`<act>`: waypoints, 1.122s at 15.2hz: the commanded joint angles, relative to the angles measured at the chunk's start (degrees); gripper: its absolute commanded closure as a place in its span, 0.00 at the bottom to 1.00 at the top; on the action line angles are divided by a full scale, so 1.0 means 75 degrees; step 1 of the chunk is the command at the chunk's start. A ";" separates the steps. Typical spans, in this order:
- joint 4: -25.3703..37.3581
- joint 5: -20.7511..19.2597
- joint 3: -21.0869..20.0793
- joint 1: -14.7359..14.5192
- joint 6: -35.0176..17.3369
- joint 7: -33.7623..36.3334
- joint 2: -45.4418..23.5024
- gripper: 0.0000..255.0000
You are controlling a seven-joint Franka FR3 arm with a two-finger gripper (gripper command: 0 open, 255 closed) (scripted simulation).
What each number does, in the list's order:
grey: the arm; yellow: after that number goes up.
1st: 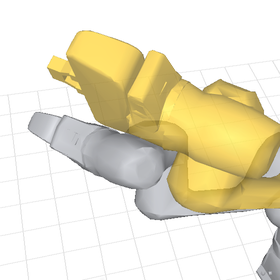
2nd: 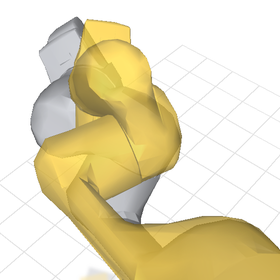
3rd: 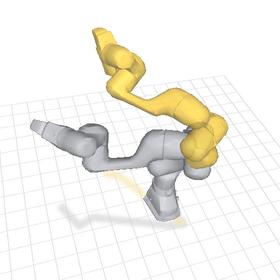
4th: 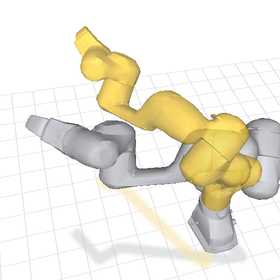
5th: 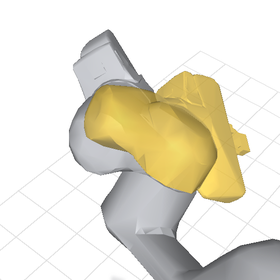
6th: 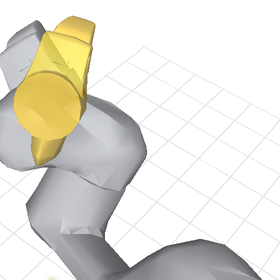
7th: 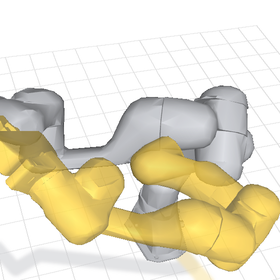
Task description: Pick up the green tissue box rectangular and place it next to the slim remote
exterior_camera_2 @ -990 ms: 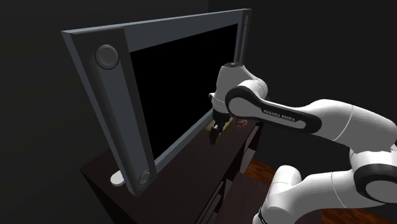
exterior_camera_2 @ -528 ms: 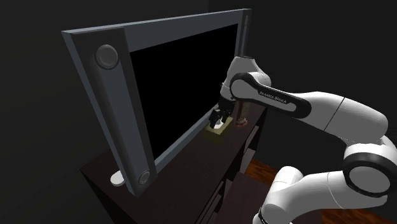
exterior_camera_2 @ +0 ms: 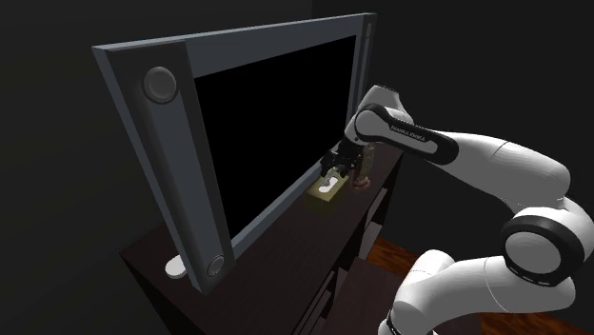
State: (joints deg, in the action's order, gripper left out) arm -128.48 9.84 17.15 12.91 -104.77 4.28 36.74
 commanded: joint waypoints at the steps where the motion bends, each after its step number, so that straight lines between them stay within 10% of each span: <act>1: -0.0177 0.0034 0.0007 0.0019 -0.0193 0.0020 0.0004 0.00; 13: -0.0587 0.0092 -0.0045 -0.0015 -0.0669 -0.0005 -0.0055 0.00; 14: -0.0587 0.0092 -0.0045 -0.0015 -0.0669 -0.0005 -0.0055 1.00; 17: -0.0590 0.0091 -0.0045 -0.0014 -0.0666 -0.0005 -0.0049 1.00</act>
State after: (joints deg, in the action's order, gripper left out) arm -132.75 10.71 16.72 12.73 -109.76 4.24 36.51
